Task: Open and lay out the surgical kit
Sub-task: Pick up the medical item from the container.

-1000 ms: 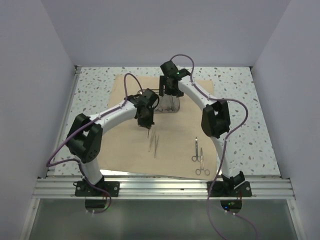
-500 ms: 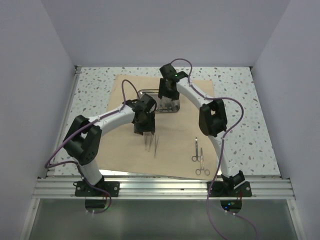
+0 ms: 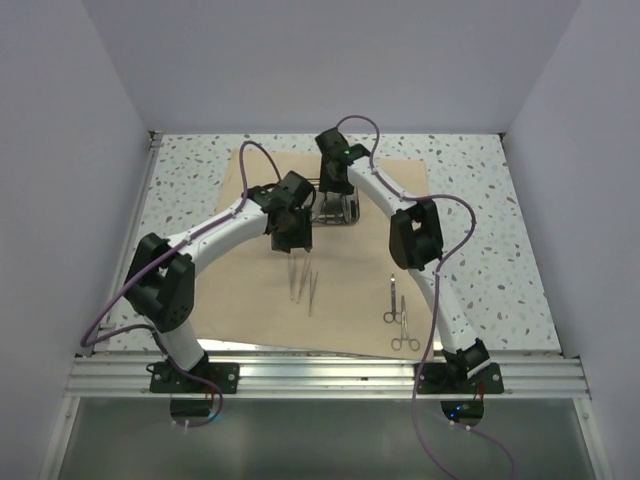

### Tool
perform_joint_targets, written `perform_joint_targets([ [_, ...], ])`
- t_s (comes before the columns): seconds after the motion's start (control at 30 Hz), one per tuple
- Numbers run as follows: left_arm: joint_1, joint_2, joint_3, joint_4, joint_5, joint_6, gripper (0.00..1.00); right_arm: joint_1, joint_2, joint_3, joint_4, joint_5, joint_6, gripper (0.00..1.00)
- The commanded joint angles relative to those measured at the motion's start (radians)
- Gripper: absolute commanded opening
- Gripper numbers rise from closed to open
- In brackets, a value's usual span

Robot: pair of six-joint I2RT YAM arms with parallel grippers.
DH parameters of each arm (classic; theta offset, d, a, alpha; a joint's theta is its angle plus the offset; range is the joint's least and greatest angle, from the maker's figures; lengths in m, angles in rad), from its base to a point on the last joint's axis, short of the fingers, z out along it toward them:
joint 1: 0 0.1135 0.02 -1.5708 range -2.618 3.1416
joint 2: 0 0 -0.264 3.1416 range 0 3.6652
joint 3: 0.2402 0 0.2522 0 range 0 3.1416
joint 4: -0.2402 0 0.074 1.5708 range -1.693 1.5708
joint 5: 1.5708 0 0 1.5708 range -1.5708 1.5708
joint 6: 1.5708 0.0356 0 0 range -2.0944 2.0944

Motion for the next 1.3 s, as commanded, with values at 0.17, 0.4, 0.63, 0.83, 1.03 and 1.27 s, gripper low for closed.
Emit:
perform_joint_targets([
  [0.17,0.001,-0.088,-0.029,-0.061,-0.052,0.021,0.54,-0.020,0.069,0.120,0.075,0.089,-0.024,0.52],
  [0.4,0.015,-0.080,-0.021,-0.079,-0.063,0.035,0.54,-0.025,0.129,0.145,0.083,0.091,-0.033,0.48],
  [0.63,0.055,-0.064,-0.019,-0.076,-0.055,0.049,0.53,-0.024,0.188,0.204,-0.032,0.079,-0.067,0.30],
  [0.83,0.086,-0.060,-0.036,-0.062,-0.040,0.049,0.53,-0.024,0.212,0.208,-0.118,0.033,-0.077,0.05],
  [1.03,0.107,-0.062,-0.033,-0.056,-0.037,0.057,0.53,-0.027,0.179,0.200,-0.111,0.008,-0.077,0.00],
  [1.27,0.152,-0.080,0.000,-0.067,-0.040,0.077,0.55,-0.027,-0.052,0.057,0.033,-0.058,-0.007,0.00],
])
